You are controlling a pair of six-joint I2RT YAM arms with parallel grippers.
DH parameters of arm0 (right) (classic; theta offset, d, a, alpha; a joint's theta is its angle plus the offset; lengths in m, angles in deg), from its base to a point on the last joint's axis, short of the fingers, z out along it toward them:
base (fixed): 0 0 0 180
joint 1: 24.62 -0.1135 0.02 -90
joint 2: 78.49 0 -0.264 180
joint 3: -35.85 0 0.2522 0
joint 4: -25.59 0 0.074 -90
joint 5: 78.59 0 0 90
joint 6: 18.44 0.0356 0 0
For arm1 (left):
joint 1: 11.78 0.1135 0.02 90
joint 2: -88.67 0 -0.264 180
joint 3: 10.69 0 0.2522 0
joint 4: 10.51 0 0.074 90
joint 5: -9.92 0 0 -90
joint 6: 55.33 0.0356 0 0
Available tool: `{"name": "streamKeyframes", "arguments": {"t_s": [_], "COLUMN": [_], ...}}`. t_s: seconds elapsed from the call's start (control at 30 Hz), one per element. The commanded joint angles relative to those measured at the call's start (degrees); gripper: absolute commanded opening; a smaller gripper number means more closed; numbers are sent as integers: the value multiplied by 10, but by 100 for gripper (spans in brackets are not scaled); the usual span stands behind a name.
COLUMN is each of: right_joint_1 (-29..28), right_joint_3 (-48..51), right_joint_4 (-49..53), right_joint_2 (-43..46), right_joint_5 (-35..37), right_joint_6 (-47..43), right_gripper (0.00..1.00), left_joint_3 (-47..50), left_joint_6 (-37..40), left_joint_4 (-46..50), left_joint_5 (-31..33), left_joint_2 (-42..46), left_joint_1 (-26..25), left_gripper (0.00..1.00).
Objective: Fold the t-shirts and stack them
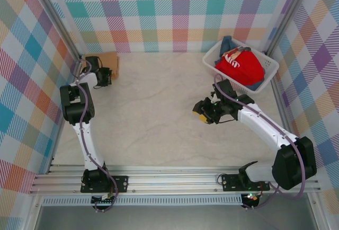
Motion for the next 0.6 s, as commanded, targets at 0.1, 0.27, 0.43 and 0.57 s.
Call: {"name": "streamKeyframes", "arguments": {"t_s": [0.1,0.27,0.43,0.57], "right_joint_1": [4,9,17,29], "right_joint_3": [-32,-59,-86,-104], "right_joint_4": [15,21,31,39], "right_joint_2": [-16,-31,-28,-13], "right_joint_5": [0,4,15,25], "right_joint_6": [-8,-32,-64,-88], "right_gripper": [44,50,56,59], "left_joint_3": [-6,-7,-12,-24], "left_joint_6": [65,104,128,155], "left_joint_4": [75,111,134,188], "left_joint_5": [-19,-17,-13,5], "left_joint_2": [1,29,79,133], "left_joint_1": [15,19,18,12], "left_gripper": [33,46,59,66]}}
